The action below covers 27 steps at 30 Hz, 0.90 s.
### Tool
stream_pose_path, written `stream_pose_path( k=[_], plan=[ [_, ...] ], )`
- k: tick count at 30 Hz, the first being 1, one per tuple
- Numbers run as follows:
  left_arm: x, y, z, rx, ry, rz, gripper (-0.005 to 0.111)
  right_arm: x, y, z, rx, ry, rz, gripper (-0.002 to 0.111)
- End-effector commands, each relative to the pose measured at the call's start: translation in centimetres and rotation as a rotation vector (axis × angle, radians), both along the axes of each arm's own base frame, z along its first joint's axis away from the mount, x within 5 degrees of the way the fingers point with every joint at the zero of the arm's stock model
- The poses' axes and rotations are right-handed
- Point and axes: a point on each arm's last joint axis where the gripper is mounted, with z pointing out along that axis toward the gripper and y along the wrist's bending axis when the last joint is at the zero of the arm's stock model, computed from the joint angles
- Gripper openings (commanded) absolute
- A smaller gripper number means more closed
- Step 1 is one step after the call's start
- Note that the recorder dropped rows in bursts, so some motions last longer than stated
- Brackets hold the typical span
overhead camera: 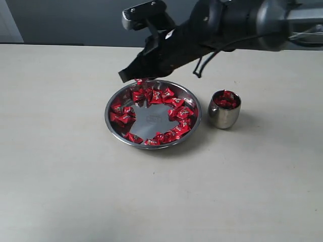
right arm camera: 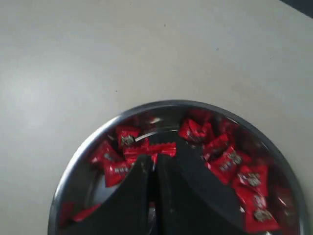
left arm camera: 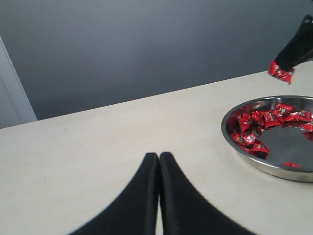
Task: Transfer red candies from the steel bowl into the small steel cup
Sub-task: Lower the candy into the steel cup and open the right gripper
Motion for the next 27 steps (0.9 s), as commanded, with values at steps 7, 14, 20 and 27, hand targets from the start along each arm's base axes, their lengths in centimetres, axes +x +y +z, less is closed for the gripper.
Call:
stream_pose_path(
  k=[7, 14, 20, 27],
  plan=[
    [0.0, 0.0, -0.1, -0.005, -0.005, 0.000, 0.002, -3.5, -14.0, 0.8, -0.014, -0.027, -0.348, 0.004],
    [0.0, 0.0, -0.1, -0.005, -0.005, 0.000, 0.002, -3.0, -15.2, -0.5, -0.043, 0.005, -0.379, 0.004],
    [0.0, 0.0, -0.1, -0.005, -0.005, 0.000, 0.002, -2.3, -15.1, -3.3, -0.092, 0.065, -0.370, 0.004],
    [0.0, 0.0, -0.1, -0.005, -0.005, 0.000, 0.002, -1.6, -15.0, -5.6, -0.121, 0.099, -0.382, 0.004]
  ],
)
